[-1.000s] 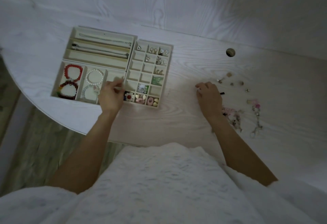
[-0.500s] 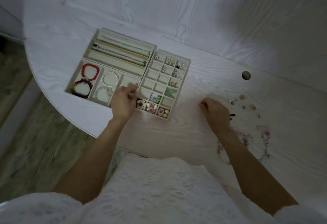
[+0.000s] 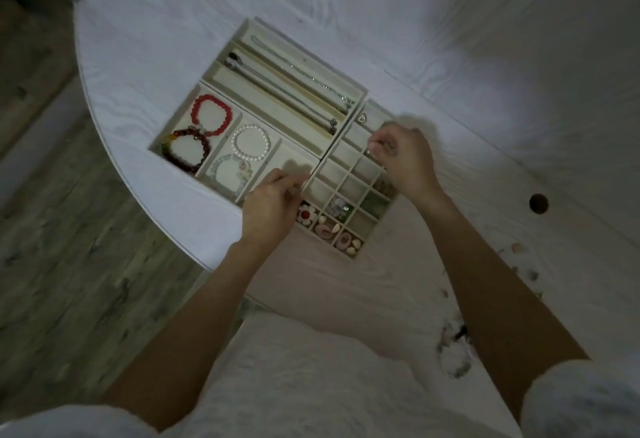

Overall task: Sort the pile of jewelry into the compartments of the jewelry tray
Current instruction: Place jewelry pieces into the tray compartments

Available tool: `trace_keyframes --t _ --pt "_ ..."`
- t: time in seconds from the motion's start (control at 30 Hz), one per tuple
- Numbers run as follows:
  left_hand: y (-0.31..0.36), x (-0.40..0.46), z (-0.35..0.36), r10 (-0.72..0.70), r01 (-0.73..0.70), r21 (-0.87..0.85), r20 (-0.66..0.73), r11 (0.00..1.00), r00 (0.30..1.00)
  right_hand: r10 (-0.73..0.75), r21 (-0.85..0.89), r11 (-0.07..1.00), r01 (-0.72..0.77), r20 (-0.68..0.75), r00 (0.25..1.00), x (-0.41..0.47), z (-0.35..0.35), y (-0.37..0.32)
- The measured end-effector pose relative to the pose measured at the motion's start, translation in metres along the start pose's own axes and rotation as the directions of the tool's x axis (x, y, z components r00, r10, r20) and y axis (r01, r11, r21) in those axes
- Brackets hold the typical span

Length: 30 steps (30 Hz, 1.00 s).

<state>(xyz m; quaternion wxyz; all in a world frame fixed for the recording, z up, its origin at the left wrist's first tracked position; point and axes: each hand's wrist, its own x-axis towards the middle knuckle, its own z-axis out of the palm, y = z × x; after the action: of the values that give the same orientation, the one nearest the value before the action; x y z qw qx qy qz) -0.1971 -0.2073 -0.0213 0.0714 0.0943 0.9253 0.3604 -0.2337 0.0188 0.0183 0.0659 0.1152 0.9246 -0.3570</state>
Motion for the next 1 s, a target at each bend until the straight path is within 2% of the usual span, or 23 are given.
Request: trace_keyframes --t 0.1,0.2,0.33,0.43,0.53,0.67,0.8,1.0 --pt "0.0 0.0 -0.001 0.009 -0.009 -0.029 -0.001 1.0 1.0 -0.107 -0.338 0.936 0.093 -0.023 0.994 0.019 0.017 -0.009" --pt "0.0 0.002 -0.001 0.017 -0.017 -0.048 -0.002 0.999 1.0 -0.155 -0.452 0.883 0.126 -0.029 0.987 0.028 0.028 -0.01" --pt "-0.002 0.004 -0.002 0.001 0.0 -0.03 0.02 1.0 1.0 -0.259 -0.453 0.868 0.205 -0.061 0.964 0.031 0.028 -0.005" --pt "-0.002 0.004 -0.001 0.003 -0.003 -0.028 0.025 1.0 1.0 -0.264 -0.466 0.866 0.183 -0.114 0.958 0.03 0.021 0.001" --pt "-0.003 0.004 -0.001 0.002 -0.001 -0.032 0.023 0.999 1.0 -0.263 -0.453 0.868 0.205 -0.068 0.963 0.032 0.021 0.0" --pt "-0.003 0.005 -0.001 -0.004 0.005 -0.029 0.036 1.0 0.999 -0.357 -0.477 0.818 0.321 0.016 0.934 0.038 0.026 -0.009" --pt "-0.004 0.005 -0.001 -0.005 0.006 -0.021 0.043 1.0 0.999 -0.312 -0.516 0.801 0.303 0.072 0.947 0.041 0.031 -0.009" --pt "-0.004 0.005 0.0 0.012 -0.011 -0.018 0.04 1.0 0.999 -0.222 -0.491 0.85 0.192 -0.002 0.975 0.039 0.035 -0.009"
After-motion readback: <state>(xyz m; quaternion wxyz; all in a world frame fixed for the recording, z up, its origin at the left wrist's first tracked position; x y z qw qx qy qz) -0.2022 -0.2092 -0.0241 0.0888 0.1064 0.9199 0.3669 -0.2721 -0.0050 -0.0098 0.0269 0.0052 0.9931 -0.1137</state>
